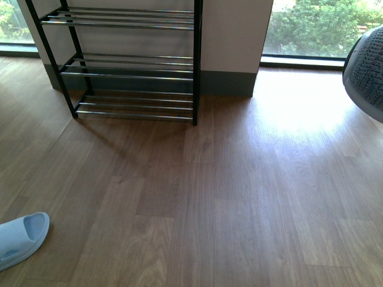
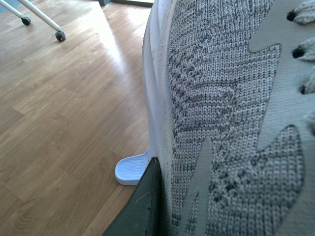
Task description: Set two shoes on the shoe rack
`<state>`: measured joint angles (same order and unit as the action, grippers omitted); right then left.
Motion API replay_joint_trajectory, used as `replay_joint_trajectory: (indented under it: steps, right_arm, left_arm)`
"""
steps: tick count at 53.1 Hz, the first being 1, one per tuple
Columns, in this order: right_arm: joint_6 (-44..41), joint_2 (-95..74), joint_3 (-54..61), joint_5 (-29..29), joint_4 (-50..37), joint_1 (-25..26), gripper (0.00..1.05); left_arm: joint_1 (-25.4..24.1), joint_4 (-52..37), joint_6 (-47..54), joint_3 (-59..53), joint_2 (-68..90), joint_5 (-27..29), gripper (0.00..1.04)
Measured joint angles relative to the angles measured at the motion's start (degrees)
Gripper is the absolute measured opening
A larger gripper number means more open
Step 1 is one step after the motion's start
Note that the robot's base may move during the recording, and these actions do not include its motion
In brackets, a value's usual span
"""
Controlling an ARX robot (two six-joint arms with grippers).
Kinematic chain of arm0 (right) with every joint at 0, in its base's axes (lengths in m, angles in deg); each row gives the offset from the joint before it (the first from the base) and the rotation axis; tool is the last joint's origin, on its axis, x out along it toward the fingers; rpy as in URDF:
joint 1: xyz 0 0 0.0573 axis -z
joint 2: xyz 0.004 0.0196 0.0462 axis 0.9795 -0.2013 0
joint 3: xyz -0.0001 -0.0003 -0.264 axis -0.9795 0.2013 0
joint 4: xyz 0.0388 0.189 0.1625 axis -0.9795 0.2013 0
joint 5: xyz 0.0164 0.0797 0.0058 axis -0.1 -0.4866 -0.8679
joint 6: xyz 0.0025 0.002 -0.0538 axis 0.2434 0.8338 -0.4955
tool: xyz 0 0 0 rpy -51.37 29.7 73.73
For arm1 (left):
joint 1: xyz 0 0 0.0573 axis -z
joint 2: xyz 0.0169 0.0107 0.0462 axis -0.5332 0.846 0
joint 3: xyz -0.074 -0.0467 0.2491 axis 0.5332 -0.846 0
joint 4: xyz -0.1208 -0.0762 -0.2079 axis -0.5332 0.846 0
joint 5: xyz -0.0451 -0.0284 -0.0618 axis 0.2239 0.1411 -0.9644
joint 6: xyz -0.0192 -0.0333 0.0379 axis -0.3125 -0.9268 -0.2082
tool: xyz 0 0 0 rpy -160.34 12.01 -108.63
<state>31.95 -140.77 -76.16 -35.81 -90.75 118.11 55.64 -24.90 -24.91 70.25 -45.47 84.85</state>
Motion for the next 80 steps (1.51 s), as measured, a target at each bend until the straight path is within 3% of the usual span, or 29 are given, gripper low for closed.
replay_joint_trajectory:
  steps: [80]
  right_arm:
    - [0.02, -0.07, 0.02, 0.2, 0.04, 0.0, 0.01]
  left_arm:
    - [0.0, 0.0, 0.0, 0.0, 0.0, -0.02, 0.13]
